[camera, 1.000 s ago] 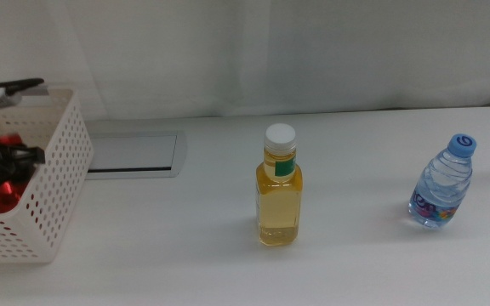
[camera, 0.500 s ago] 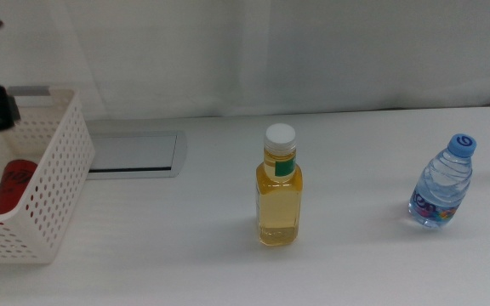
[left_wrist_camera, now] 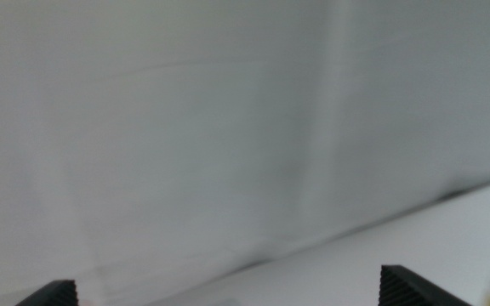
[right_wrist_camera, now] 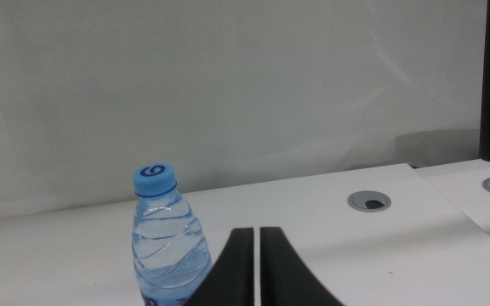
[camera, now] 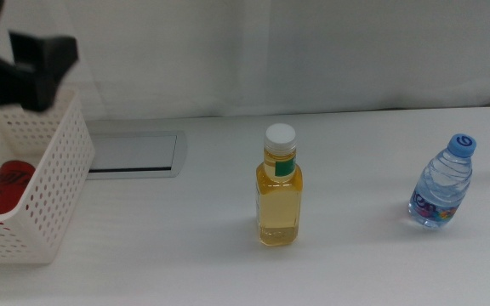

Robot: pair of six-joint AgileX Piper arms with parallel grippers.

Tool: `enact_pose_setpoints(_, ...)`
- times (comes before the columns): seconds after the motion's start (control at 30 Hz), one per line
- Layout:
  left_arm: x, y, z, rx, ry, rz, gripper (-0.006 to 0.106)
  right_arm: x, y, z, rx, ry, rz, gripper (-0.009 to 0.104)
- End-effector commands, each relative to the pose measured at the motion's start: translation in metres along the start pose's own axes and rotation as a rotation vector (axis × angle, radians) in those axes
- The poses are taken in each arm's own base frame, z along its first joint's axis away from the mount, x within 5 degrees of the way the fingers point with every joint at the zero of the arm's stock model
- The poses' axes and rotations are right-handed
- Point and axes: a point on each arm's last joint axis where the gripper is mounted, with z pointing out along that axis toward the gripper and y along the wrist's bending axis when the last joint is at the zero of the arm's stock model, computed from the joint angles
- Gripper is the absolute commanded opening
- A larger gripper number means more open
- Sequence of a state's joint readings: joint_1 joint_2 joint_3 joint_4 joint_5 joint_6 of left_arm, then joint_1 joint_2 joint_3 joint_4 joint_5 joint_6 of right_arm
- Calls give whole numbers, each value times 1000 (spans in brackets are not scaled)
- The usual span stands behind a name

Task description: Use arms to grab the bottles and put them into the dustbin to the left of the table.

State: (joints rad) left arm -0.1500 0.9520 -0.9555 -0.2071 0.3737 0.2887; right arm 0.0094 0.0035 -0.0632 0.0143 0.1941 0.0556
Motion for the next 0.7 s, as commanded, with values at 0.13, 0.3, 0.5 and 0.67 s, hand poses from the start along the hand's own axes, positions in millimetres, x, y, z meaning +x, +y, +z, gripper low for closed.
enact_pose_setpoints(0.13,50,-29,-23,110,-75,38,93,0,0,-2,-2,-23,-5,-3)
enact_pose_setpoints(0.3,100,-43,-27,167,-118,49,93,0,0,-2,-5,-23,11,-3)
enact_pose_setpoints(0.5,156,-61,-20,251,-112,39,93,0,0,-2,-7,-23,19,-3)
enact_pose_setpoints(0.67,174,-77,-8,310,-88,49,93,0,0,-2,-7,-23,19,-3)
